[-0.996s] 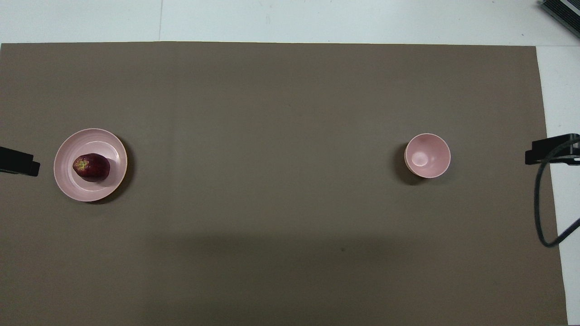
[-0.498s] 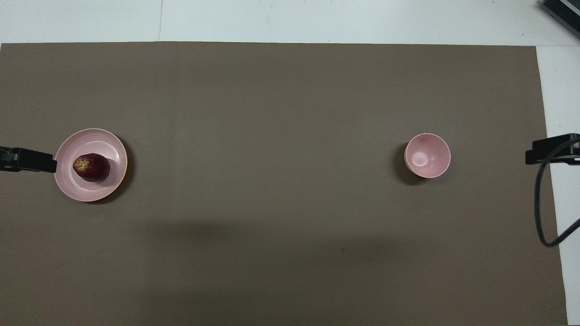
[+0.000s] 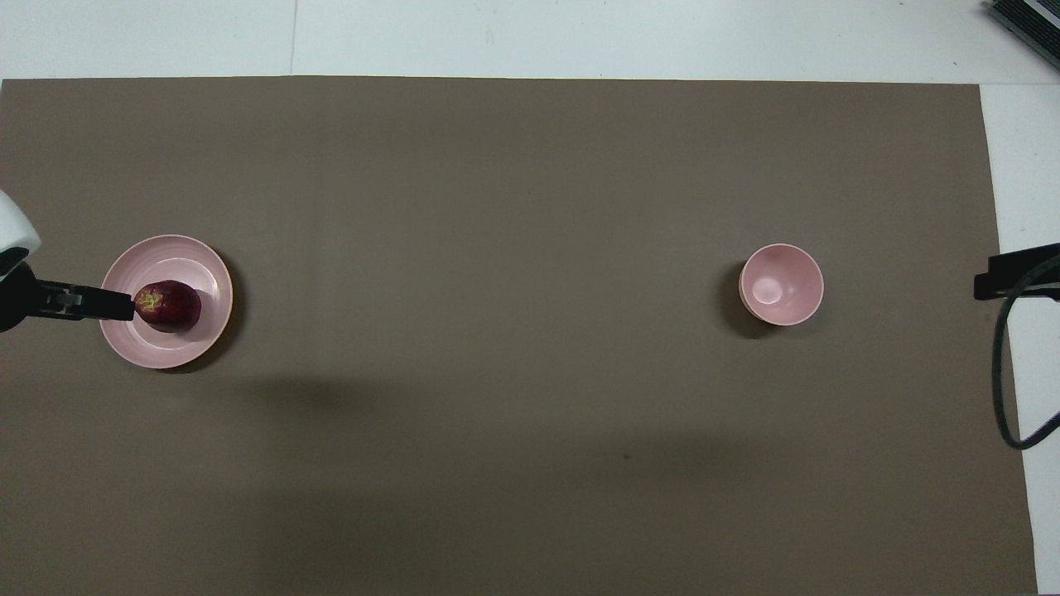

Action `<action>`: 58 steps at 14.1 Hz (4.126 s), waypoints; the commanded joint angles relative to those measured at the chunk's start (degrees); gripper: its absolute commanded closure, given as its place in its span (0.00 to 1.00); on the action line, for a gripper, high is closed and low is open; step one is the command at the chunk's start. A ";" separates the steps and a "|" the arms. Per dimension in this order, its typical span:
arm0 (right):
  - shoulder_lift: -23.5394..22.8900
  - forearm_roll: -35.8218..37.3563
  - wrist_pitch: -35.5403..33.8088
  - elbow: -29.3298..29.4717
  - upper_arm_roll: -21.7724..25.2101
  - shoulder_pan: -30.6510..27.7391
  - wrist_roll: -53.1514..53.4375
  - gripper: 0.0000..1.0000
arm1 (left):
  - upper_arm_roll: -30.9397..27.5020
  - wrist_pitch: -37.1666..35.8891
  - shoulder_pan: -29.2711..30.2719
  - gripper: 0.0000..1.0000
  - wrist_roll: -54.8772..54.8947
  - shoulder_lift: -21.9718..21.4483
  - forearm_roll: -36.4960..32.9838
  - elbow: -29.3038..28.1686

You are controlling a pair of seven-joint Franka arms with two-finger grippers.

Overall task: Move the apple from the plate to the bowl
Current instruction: 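Reach the left gripper down to the red apple and grasp it, then lift the apple with the left gripper while the right gripper approaches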

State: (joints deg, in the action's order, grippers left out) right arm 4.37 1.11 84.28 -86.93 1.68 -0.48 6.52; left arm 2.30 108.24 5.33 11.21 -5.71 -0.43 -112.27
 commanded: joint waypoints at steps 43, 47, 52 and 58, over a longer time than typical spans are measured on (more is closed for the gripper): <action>-6.74 -41.34 22.14 -8.08 -0.89 17.00 73.81 0.00 | 1.56 13.37 -17.97 1.00 -20.34 0.00 38.89 -5.77; -7.01 -50.57 30.14 -13.61 -0.89 19.72 74.07 0.00 | 2.00 23.92 -26.32 1.00 -22.20 0.26 40.85 -5.77; -7.27 -55.42 31.82 -17.65 -0.98 20.87 74.07 0.00 | 5.51 30.86 -28.98 1.00 -23.78 0.17 49.64 -4.98; -6.83 -55.42 32.35 -20.30 -0.98 21.22 73.28 0.00 | 7.10 34.58 -29.15 1.00 -25.54 0.00 50.08 -3.48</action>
State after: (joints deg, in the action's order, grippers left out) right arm -3.76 -52.87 114.93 -105.08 0.68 20.12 79.60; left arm 9.64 142.00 -23.01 -13.46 -5.77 48.64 -116.73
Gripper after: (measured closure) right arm 0.000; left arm 0.344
